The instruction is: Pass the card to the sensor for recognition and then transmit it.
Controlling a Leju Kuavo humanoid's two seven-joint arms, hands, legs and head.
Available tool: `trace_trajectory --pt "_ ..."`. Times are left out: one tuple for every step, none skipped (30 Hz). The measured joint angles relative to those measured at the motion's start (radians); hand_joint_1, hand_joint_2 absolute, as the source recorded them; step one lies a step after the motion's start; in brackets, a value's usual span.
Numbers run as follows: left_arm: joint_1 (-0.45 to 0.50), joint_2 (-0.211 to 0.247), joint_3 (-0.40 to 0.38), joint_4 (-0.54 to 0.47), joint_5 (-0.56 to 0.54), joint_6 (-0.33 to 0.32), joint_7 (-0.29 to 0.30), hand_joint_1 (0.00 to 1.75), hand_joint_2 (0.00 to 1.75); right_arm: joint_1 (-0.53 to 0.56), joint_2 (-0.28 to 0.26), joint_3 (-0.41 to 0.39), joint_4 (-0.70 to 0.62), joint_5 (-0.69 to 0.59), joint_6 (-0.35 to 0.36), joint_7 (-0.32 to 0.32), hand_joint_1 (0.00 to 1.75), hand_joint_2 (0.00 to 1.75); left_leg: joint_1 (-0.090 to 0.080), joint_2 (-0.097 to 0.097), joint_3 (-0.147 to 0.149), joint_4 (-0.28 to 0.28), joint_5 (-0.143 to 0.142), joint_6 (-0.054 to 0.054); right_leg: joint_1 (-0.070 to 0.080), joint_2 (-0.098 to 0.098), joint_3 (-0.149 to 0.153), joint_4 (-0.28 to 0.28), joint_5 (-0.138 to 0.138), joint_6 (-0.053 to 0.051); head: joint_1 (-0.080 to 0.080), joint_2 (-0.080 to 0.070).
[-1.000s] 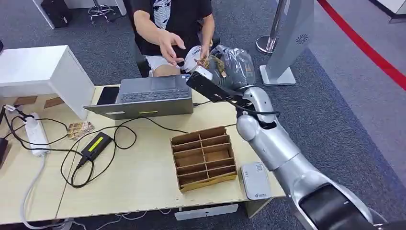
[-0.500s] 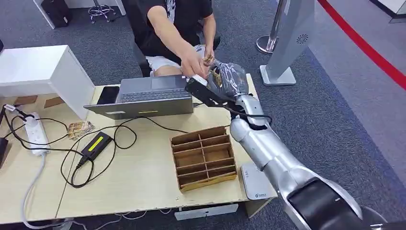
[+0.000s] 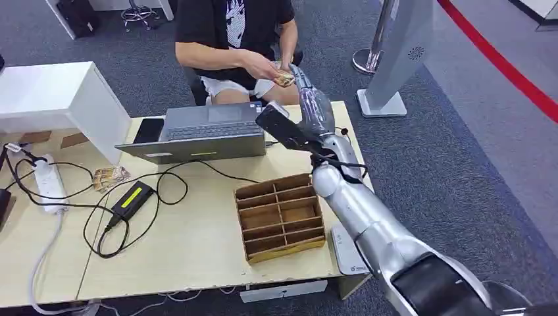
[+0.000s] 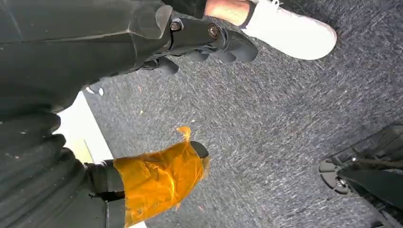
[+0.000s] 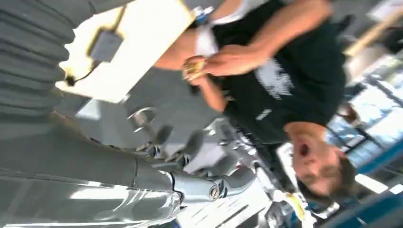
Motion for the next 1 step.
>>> trace_trajectory --pt "0.003 0.0 0.001 0.0 0.004 0.005 -0.002 0.0 1.75 0.024 -0.001 -0.002 -0.048 -0.029 0.015 -0.02 0.0 1.75 0.0 0.0 0.0 0.0 0.0 0.0 0.0 0.0 0.0 0.0 0.0 0.0 0.001 0.0"
